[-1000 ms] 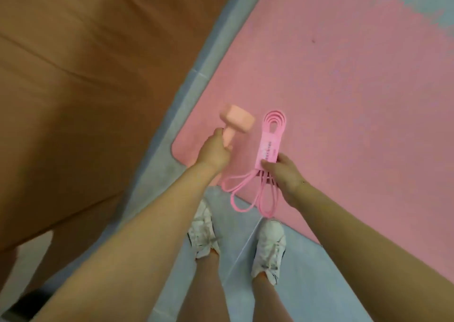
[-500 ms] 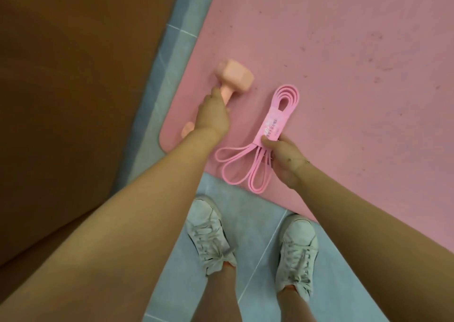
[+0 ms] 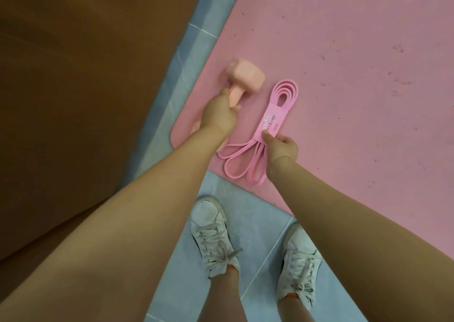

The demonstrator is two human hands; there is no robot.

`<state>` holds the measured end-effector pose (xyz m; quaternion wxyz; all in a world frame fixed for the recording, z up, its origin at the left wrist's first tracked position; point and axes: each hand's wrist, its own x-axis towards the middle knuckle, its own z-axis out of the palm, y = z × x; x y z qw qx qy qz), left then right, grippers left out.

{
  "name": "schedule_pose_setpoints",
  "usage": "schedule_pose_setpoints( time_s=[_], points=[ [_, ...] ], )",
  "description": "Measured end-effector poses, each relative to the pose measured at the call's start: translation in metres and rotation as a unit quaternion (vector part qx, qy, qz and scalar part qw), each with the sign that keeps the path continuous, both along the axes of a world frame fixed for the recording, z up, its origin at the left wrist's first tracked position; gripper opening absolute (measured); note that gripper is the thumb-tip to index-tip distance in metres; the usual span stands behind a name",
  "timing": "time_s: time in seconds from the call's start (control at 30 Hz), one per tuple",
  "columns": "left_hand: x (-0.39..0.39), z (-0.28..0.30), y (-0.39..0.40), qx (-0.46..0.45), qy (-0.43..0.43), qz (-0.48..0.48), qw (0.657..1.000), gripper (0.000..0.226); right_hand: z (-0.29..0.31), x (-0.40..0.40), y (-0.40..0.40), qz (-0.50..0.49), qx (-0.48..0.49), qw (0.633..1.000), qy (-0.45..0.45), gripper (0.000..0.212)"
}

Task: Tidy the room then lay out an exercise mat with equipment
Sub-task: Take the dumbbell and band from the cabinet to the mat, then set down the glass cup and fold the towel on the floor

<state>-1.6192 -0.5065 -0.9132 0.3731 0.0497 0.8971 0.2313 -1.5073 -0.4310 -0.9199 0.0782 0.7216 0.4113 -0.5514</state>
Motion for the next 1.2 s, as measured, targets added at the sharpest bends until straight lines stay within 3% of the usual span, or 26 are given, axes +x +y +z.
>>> schedule_pose_setpoints(
  time_s=[0.1, 0.27, 0.33, 0.4, 0.5, 0.63, 0.8, 1.03, 1.2],
  points=[
    [0.000, -0.004, 0.010, -0.013, 0.017, -0.001, 1.000, 0.038, -0.001, 0.009, 0.008, 0.074, 0.001, 0.997, -0.025, 0.028],
    [0.001, 0.005, 0.004, -0.064, 0.046, -0.049, 0.996, 0.038, 0.004, 0.018, 0.013, 0.110, -0.021, 0.994, -0.016, 0.017],
    [0.005, 0.022, -0.004, -0.086, 0.063, -0.044, 0.993, 0.041, 0.017, 0.022, 0.014, 0.141, -0.014, 0.990, -0.020, 0.032],
    [0.013, 0.047, -0.015, -0.059, 0.057, 0.010, 0.997, 0.044, 0.044, 0.028, 0.012, 0.159, -0.004, 0.987, -0.024, 0.041],
    [0.038, 0.101, -0.034, 0.031, -0.016, 0.168, 0.985, 0.037, 0.104, 0.040, 0.006, 0.185, -0.026, 0.982, 0.008, 0.027],
    [0.081, 0.203, -0.044, 0.151, -0.119, 0.384, 0.903, 0.025, 0.209, 0.052, 0.003, 0.269, -0.103, 0.953, 0.091, 0.017],
    [0.130, 0.364, -0.049, 0.201, -0.177, 0.459, 0.847, 0.023, 0.345, 0.058, 0.011, 0.470, -0.149, 0.860, 0.129, 0.021],
    [0.169, 0.612, -0.061, 0.288, -0.062, 0.549, 0.782, 0.020, 0.561, 0.056, 0.018, 0.598, -0.105, 0.771, 0.194, 0.019],
    [0.216, 0.731, -0.074, 0.349, 0.061, 0.603, 0.715, 0.023, 0.675, 0.069, -0.018, 0.631, -0.082, 0.724, 0.266, 0.018]
  ],
)
